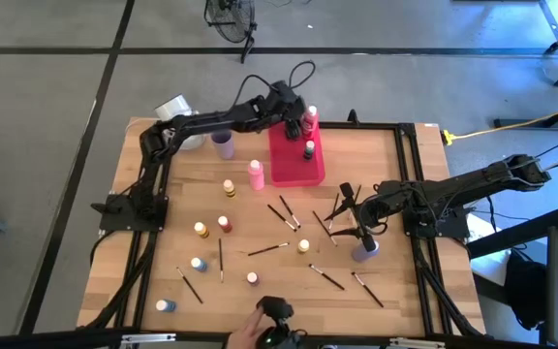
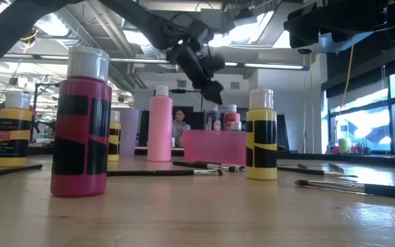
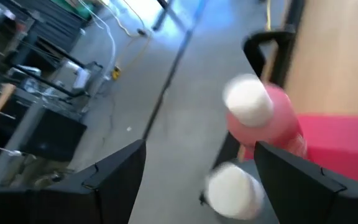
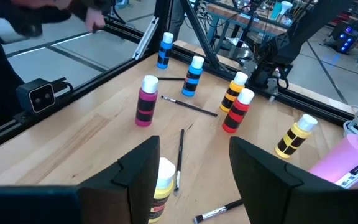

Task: Pick & Place Paint Supplies
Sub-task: Put the black paint brush into the purple cup

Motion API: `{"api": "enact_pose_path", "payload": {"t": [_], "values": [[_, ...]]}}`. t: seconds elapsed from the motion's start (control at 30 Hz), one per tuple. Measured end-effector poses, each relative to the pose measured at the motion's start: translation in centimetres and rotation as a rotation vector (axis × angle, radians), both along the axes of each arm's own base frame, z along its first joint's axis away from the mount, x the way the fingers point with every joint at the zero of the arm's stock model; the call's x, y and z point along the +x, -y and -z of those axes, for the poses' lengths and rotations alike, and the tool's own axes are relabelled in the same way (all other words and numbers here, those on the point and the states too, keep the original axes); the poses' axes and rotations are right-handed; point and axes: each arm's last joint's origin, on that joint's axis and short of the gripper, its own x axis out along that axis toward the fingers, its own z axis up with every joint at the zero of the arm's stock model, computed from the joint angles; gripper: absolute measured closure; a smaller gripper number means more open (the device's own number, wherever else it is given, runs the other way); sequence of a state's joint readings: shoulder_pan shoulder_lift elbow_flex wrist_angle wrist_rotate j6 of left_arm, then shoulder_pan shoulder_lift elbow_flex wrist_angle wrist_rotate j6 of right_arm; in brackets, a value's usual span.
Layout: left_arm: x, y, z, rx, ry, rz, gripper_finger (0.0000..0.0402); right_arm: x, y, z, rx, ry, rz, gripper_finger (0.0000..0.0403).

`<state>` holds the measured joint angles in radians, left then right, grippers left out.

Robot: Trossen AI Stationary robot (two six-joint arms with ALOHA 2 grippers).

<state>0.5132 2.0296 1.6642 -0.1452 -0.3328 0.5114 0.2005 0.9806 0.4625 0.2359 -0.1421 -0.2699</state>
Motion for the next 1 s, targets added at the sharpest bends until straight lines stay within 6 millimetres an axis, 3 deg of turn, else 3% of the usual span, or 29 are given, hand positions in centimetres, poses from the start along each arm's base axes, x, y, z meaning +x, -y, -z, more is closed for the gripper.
{"api": "enact_pose_path", "payload": {"t": [0.27, 0.57, 0.8, 1.0], "values": [[-2.0, 3.0, -6.1, 0.055, 0.063, 0.024, 0.0105, 0.0, 0.0, 0.0, -0.001, -0.004, 0.000, 0.0206], [-5.9, 10.7, -11.3, -0.107, 0.026, 0.139, 0.0105, 0.0, 0.0, 0.1, -0.002, -0.012, 0.000, 0.0206], [-8.0, 17.3, -13.4, -0.282, 0.071, 0.231, 0.0105, 0.0, 0.0, 0.1, 0.002, -0.009, 0.000, 0.0206], [-8.1, 22.2, -13.1, -0.422, 0.071, 0.270, 0.0105, -0.1, -0.1, 0.1, 0.034, -0.020, -0.009, 0.0206]]}}
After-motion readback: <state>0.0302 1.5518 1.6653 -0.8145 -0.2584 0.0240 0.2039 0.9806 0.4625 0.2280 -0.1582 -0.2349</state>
